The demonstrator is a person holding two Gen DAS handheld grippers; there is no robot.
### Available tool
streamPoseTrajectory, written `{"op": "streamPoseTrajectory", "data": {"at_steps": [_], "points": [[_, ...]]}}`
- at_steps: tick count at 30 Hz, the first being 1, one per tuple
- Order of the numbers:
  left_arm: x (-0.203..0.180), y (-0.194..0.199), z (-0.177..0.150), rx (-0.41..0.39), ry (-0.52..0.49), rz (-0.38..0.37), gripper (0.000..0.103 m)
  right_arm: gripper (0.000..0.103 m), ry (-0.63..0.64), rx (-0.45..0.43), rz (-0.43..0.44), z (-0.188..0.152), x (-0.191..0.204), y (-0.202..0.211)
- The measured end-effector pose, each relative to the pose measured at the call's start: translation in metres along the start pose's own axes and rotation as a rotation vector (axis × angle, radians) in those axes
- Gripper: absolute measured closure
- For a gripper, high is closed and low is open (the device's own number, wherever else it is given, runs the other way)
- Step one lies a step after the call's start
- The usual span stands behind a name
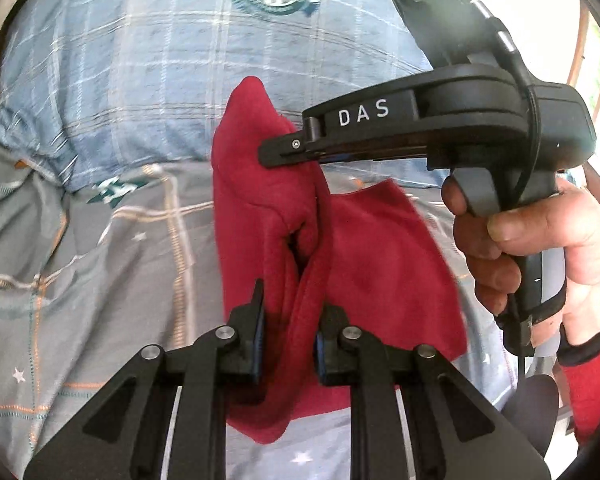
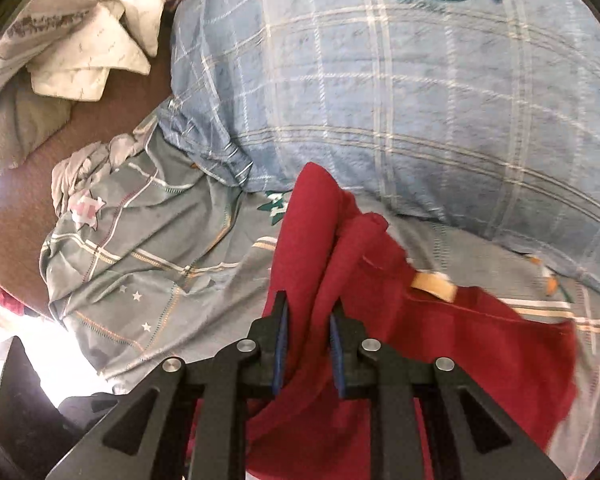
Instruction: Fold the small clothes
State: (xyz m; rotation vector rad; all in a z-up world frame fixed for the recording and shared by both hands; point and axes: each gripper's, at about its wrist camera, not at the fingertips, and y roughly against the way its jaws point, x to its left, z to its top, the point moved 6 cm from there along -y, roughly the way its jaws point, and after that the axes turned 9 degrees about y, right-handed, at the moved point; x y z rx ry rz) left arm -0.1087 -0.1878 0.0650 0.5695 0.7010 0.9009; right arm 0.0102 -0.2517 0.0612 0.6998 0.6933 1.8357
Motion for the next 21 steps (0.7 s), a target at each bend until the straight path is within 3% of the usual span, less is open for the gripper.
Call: {"op": "streamPoseTrajectory", "data": {"at_steps": [11, 21], "points": [[-0.088, -0.021, -0.002, 0.045, -0.109, -0.100, 0.087, 0.086, -0.086, -0.050, -0.068, -0.037, -0.078, 0.065], [-0.137, -0.071, -0.028, 0.142, -0.166, -0.112, 0.087, 0.088, -0.220, -0.046, -0.093, -0.097, -0.150, 0.081]]}}
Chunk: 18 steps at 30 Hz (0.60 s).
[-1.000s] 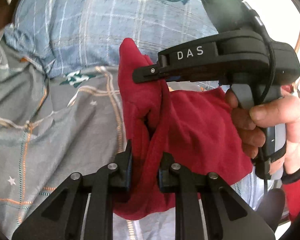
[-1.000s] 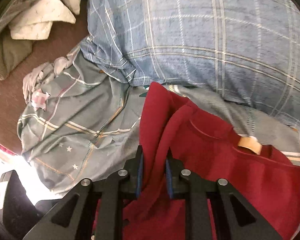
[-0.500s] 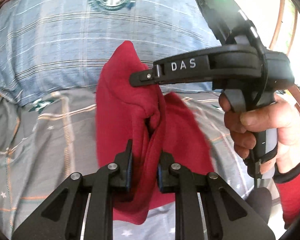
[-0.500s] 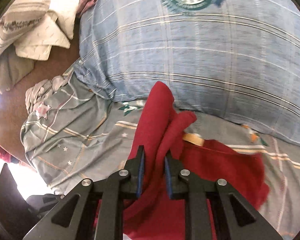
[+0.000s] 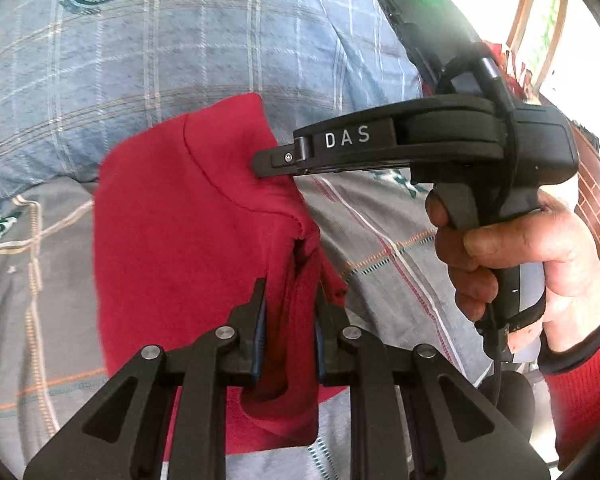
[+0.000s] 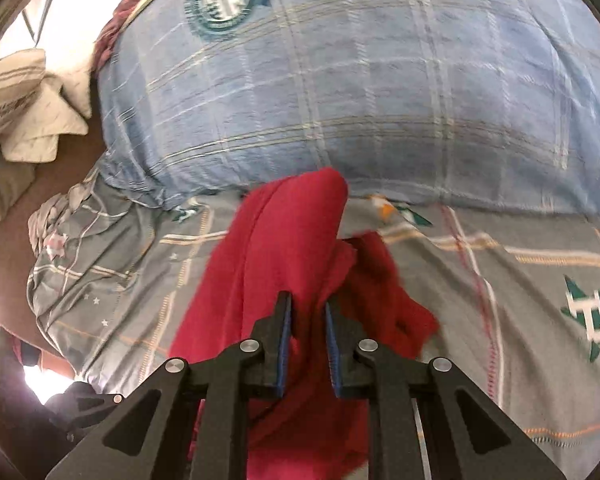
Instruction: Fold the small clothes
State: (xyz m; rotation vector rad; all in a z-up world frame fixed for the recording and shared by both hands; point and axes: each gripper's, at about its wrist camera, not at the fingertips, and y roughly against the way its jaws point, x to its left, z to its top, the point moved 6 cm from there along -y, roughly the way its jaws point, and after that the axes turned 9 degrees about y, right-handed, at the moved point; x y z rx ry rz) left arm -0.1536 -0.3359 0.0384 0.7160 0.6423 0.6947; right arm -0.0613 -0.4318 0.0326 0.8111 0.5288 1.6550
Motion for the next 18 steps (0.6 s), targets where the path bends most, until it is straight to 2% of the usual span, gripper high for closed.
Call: {"op": "streamPoseTrajectory", "data": {"at_steps": [7, 9, 11, 13, 14, 15, 18], "points": [[-0.013, -0.029, -0.011, 0.067, 0.001, -0.008, 0.087, 0.091, -0.104, 0.022, -0.005, -0.031, -0.036, -0.022], [-0.016, -0.028, -0.015, 0.075, -0.004, -0.032, 0.087, 0.091, -0.130, 0.017, 0.001, -0.036, -0.041, -0.025], [-0.014, -0.024, -0.016, 0.095, 0.003, -0.077, 0.082, 0.090, -0.152, 0.013, 0.005, -0.040, -0.044, -0.026], [-0.010, -0.010, -0.017, 0.120, 0.005, -0.137, 0.069, 0.083, -0.185, -0.005, 0.033, -0.043, -0.046, -0.019], [-0.008, -0.001, -0.019, 0.126, 0.004, -0.160, 0.057, 0.074, -0.201, -0.007, 0.035, -0.044, -0.047, -0.015], [-0.006, 0.008, -0.020, 0.120, -0.001, -0.173, 0.052, 0.063, -0.219, -0.008, 0.037, -0.047, -0.047, -0.008], [0.011, 0.045, -0.020, 0.056, -0.045, -0.168, 0.047, 0.049, -0.228, -0.031, 0.067, -0.057, -0.039, 0.010]]}}
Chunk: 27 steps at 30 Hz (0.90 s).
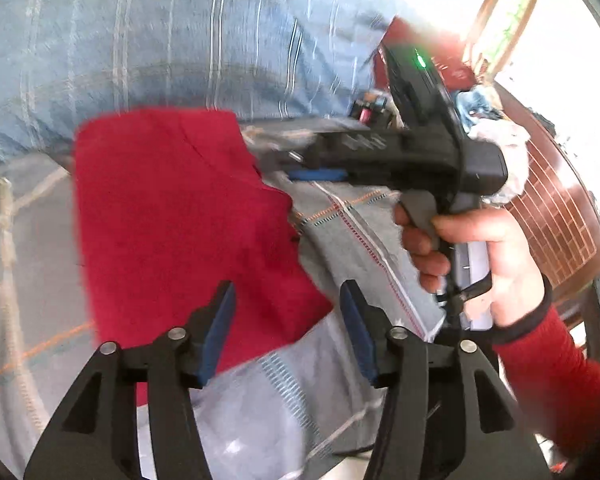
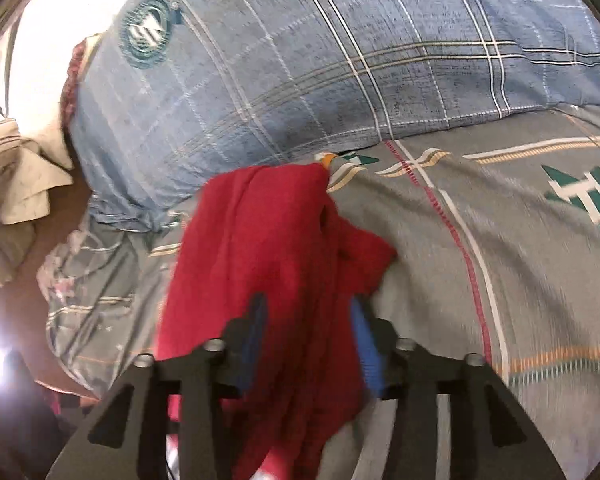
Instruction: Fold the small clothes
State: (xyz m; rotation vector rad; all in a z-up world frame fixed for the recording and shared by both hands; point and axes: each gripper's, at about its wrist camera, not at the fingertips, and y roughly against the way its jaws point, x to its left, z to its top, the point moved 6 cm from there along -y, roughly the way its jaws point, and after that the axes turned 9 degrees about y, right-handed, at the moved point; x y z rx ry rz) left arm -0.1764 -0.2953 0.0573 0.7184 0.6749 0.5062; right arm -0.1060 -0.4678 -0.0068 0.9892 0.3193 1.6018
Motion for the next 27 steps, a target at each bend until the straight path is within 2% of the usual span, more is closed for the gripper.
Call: {"op": "streamPoseTrajectory", "data": {"at_steps": [3, 5, 6, 8, 10, 11, 14, 17, 19, 22, 23, 25, 27], "points": [[0.025, 0.016, 0.005, -0.049, -0.011, 0.088, 0.044, 0.034, 0.018, -0.008, 0.044, -0.013, 0.020, 0.013], [0.046, 0.016, 0.011, -0.073, 0.004, 0.175, 0.044, 0.030, 0.036, 0.006, 0.072, -0.020, 0.035, 0.011], [0.055, 0.015, 0.012, -0.079, 0.024, 0.205, 0.044, 0.030, 0.047, 0.019, 0.073, -0.021, 0.040, 0.007], [0.067, 0.013, 0.011, -0.084, 0.058, 0.215, 0.044, 0.032, 0.082, 0.051, 0.032, -0.026, 0.047, -0.005], [0.078, 0.005, 0.013, -0.080, 0.103, 0.233, 0.044, 0.060, 0.114, 0.075, 0.006, -0.030, 0.051, -0.019], [0.083, 0.000, 0.015, -0.078, 0.117, 0.239, 0.044, 0.083, 0.126, 0.084, -0.009, -0.032, 0.052, -0.022], [0.090, -0.007, 0.012, -0.069, 0.136, 0.254, 0.044, 0.092, 0.157, 0.055, -0.039, -0.038, 0.050, -0.016], [0.087, -0.013, 0.005, -0.064, 0.129, 0.260, 0.044, 0.097, 0.193, 0.035, -0.093, -0.046, 0.047, 0.002], [0.089, -0.021, 0.004, -0.056, 0.131, 0.261, 0.044, 0.097, 0.179, 0.046, -0.103, -0.054, 0.038, 0.004], [0.090, -0.031, 0.002, -0.038, 0.144, 0.270, 0.044, 0.097, 0.160, 0.102, -0.144, -0.065, 0.022, -0.015], [0.090, -0.033, 0.002, -0.036, 0.147, 0.280, 0.044, 0.095, 0.151, 0.092, -0.136, -0.066, 0.020, -0.016], [0.090, -0.032, 0.003, -0.039, 0.145, 0.288, 0.044, 0.083, 0.125, 0.075, -0.121, -0.063, 0.021, -0.008], [0.089, -0.029, 0.007, -0.050, 0.139, 0.287, 0.044, 0.066, 0.103, 0.031, -0.117, -0.057, 0.022, 0.006]]}}
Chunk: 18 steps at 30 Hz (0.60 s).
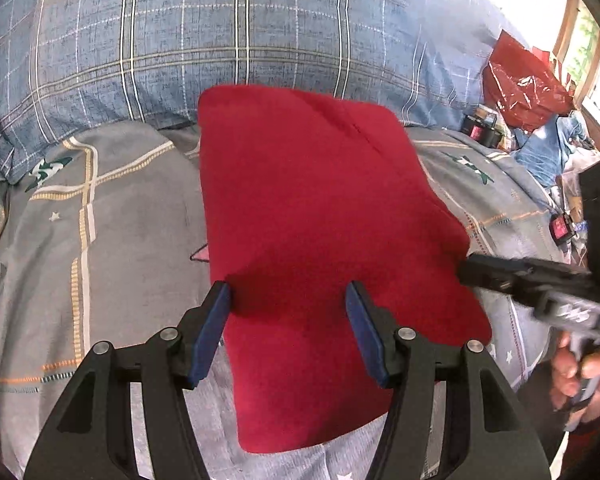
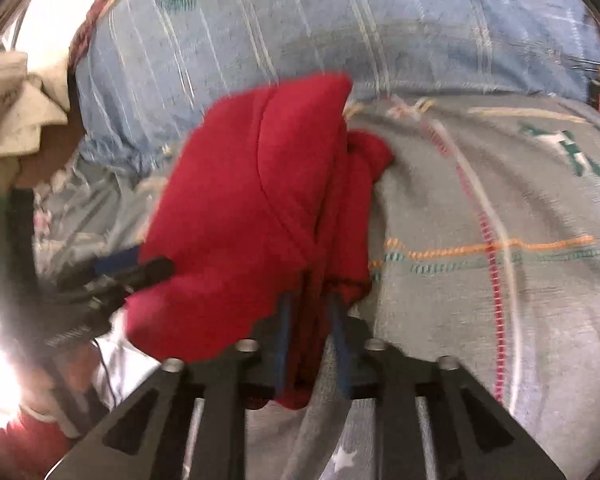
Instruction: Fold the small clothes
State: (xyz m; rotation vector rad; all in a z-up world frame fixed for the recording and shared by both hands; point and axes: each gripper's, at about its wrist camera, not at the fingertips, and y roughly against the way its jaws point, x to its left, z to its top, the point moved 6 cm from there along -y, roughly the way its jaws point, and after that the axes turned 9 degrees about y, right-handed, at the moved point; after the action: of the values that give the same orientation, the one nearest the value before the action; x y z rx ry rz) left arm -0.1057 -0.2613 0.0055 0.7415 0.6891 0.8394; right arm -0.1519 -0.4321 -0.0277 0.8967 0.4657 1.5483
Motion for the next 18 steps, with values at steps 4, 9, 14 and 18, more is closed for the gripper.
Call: {"op": "streamPoseTrajectory", "data": {"at_steps": [4, 9, 14, 18], "points": [[0.000, 0.000, 0.010, -0.019, 0.002, 0.015, 0.044, 0.060, 0.030, -0.082, -0.031, 0.016, 0.004, 0.028], [0.004, 0.000, 0.023, -0.047, 0.019, 0.026, 0.040, 0.058, 0.116, -0.118, -0.051, 0.047, 0.025, 0.024], [0.008, -0.012, 0.037, -0.058, 0.037, 0.037, 0.032, 0.058, 0.138, -0.122, -0.064, 0.075, 0.033, -0.003], [0.007, -0.026, 0.039, -0.044, 0.031, 0.017, 0.027, 0.058, 0.098, -0.064, -0.113, 0.080, 0.020, -0.034]]}}
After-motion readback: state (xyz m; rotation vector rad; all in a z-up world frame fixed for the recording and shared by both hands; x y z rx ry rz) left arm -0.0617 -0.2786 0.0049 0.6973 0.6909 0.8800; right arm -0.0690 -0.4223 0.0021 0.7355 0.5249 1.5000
